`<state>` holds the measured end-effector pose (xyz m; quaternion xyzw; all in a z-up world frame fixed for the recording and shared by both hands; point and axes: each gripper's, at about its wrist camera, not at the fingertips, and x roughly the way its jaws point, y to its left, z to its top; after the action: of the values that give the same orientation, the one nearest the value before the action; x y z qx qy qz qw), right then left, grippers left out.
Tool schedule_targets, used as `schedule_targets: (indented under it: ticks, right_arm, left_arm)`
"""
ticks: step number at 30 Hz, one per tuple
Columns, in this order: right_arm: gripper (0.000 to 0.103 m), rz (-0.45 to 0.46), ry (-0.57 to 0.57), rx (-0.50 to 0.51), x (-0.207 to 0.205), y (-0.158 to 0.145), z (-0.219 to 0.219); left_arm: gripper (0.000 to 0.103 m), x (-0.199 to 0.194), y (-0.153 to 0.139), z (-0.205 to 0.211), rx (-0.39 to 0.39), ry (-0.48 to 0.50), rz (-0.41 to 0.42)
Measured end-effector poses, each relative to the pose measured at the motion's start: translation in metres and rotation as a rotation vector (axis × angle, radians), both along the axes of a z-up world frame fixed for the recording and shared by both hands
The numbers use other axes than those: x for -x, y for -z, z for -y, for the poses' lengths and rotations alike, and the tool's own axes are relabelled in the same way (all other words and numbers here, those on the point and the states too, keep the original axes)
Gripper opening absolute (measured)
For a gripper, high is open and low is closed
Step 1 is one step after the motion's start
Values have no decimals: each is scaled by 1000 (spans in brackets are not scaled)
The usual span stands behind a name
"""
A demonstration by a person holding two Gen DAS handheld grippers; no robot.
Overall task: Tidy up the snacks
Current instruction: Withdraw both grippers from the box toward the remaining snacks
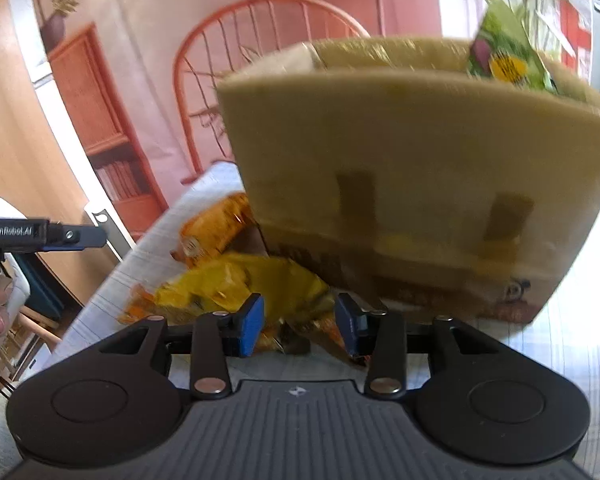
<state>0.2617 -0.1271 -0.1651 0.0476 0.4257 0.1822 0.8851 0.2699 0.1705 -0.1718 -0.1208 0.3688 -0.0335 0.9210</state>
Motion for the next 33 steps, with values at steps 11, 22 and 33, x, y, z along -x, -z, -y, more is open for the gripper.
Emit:
schedule_targets:
  ticks: [11,22,33]
  right_arm:
    - [47,-84,44,29,-8,33,20]
    - [47,-111,54,34,-11,41,27]
    - [48,-86,-72,149,-22,55,16]
  left_arm:
    - [73,-40,50,-10,-18,143,-47]
    - [80,-26,75,4,23,366,-139]
    - [80,24,68,16,42,483,-166]
